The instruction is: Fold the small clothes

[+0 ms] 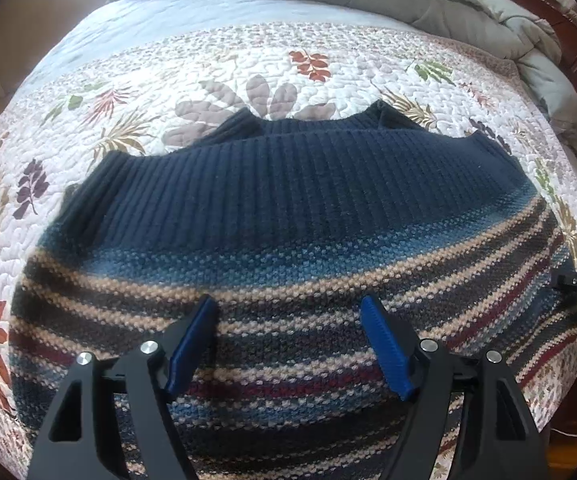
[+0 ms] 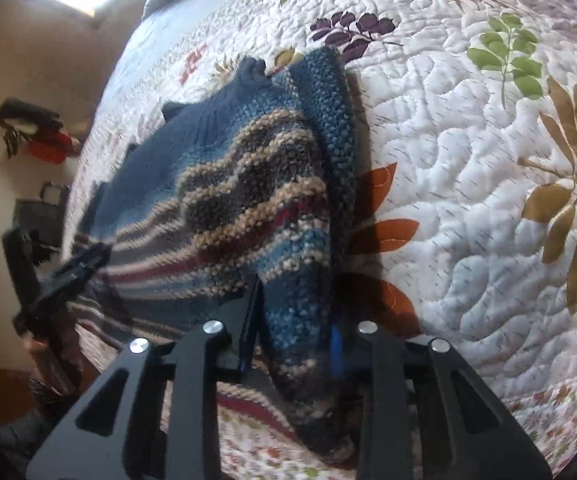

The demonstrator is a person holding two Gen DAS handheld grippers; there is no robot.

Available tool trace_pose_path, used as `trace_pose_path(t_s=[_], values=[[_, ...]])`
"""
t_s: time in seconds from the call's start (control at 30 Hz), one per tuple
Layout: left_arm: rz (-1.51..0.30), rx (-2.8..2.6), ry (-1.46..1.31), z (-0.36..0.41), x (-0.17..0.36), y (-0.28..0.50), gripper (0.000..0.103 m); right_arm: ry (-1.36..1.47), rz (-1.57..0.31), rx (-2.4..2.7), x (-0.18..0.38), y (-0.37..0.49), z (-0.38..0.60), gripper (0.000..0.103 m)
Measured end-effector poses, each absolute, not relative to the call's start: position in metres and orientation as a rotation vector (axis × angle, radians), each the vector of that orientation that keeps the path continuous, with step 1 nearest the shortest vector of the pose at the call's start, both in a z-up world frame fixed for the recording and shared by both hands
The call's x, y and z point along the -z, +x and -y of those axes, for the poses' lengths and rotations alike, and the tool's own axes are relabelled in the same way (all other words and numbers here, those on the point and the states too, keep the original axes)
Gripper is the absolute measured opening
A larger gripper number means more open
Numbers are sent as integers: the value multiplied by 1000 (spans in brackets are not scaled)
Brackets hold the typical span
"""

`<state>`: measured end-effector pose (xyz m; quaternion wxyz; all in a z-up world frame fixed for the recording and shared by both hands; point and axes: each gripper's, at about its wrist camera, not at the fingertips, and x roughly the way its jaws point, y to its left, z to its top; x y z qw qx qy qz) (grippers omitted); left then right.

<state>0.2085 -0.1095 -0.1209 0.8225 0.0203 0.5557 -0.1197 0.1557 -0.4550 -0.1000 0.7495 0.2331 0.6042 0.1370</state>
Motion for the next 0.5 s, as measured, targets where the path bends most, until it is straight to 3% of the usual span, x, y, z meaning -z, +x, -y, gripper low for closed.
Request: trace_pose_path(t_s=[0.23, 0.5], values=[[-1163, 293, -25, 90, 111, 197, 76, 560, -1229, -329, 53, 151, 445, 21], [-1130, 300, -67, 64, 97, 184, 76, 420, -1187, -389, 2, 157, 382, 19]])
